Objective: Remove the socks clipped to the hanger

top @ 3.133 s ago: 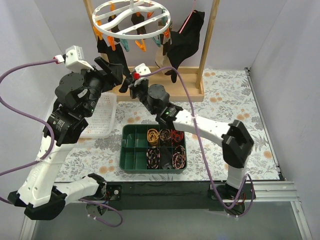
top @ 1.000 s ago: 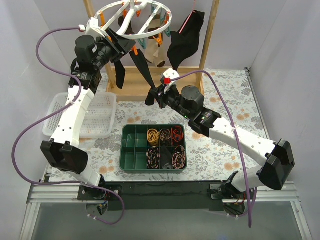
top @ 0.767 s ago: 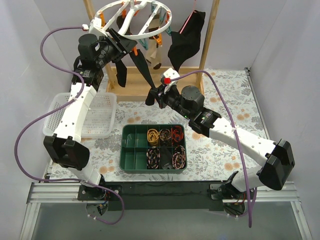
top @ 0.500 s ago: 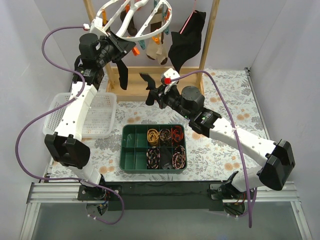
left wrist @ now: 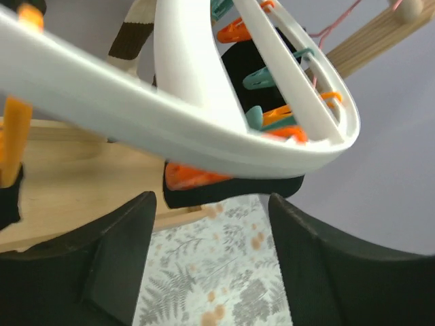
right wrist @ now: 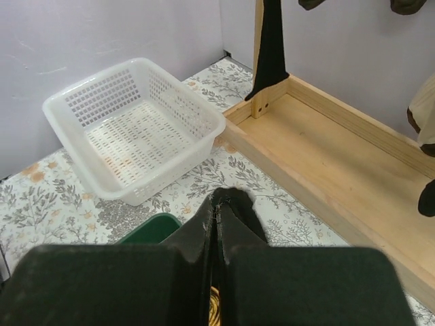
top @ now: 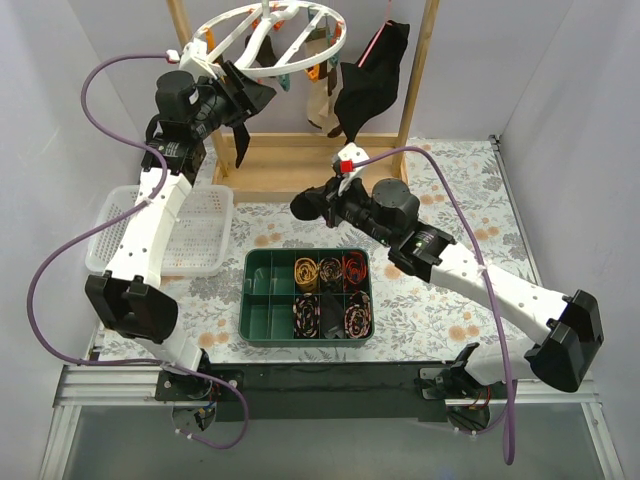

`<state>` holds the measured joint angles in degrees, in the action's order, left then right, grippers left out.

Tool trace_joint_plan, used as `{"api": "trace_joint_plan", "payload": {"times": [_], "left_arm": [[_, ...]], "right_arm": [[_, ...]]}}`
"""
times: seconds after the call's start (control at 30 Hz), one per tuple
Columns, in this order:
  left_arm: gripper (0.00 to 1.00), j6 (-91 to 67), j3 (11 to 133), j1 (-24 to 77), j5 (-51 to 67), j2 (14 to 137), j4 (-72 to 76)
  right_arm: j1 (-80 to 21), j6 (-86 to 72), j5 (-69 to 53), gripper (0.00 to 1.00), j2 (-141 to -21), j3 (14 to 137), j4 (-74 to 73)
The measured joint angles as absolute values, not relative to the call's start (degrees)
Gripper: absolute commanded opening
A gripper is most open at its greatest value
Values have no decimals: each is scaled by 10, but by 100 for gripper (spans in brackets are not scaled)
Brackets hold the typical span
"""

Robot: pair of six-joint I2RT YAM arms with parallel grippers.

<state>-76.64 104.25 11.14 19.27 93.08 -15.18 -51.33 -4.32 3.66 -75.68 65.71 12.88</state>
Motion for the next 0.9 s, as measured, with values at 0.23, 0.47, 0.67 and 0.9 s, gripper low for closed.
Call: {"api": "trace_joint_plan", "payload": {"times": [0.23,0.47,0.67,0.9], "left_arm": [[79,-717,938,110,250,834,-158],[81,-653,763,110,463,688,-72],[82,-645,674,118,649,645,25],[82,-663,630,198,761,663,85]], "right_arm": [[-513,-58,-7,1,-747,663,71],[-513,-58,-97,1,-735,686,-13],[-513,-59,-176,1,-689,688,-86],[-513,-72,-242,1,-637,688,-126]]}}
